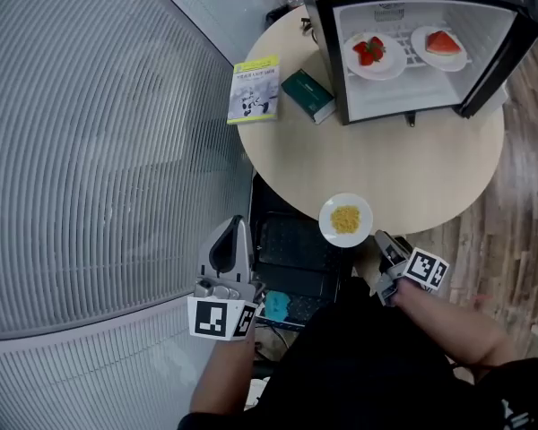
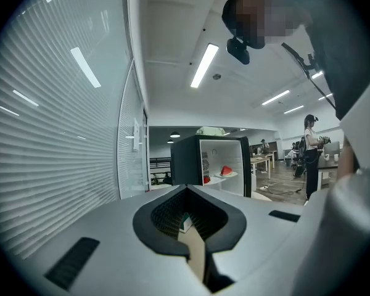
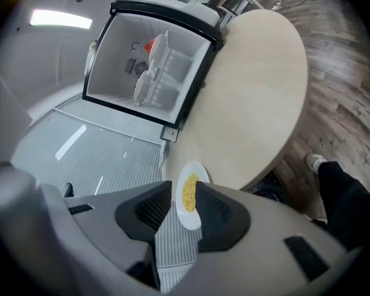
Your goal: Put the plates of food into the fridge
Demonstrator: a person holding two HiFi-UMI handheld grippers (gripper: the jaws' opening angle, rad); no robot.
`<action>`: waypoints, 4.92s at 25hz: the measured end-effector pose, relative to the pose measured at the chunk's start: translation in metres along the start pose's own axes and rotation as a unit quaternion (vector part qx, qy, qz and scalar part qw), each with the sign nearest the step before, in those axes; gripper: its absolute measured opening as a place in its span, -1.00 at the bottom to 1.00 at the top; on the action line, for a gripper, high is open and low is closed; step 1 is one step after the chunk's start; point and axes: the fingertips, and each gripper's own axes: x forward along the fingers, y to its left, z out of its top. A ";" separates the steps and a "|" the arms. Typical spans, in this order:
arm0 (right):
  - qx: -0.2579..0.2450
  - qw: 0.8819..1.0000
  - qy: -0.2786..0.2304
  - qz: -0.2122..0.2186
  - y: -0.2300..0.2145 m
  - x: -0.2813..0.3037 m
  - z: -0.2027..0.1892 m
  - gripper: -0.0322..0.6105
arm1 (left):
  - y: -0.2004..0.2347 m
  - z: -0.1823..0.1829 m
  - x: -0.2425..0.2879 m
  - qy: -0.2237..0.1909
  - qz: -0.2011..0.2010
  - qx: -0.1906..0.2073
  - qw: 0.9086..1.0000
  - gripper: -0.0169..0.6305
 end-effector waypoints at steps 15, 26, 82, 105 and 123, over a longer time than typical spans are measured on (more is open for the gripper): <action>0.075 0.995 0.066 0.019 -0.031 0.067 -0.085 -0.53 | 0.033 -0.043 -0.038 0.056 0.030 0.002 0.998 -0.93; 0.070 0.993 0.083 0.038 -0.018 0.082 -0.070 -0.84 | 0.033 -0.024 -0.023 0.036 0.000 0.009 0.999 -0.94; 0.040 0.984 0.057 0.166 0.083 0.046 0.215 -0.84 | -0.086 0.041 0.142 -0.042 0.024 -0.009 0.999 -0.93; 0.073 0.982 0.083 0.151 0.063 0.107 0.275 -0.84 | -0.094 0.017 0.211 0.006 0.064 -0.007 0.998 -0.93; 0.097 0.982 0.080 0.143 0.063 0.154 0.290 -0.84 | -0.088 -0.023 0.228 0.043 0.066 -0.030 0.996 -0.93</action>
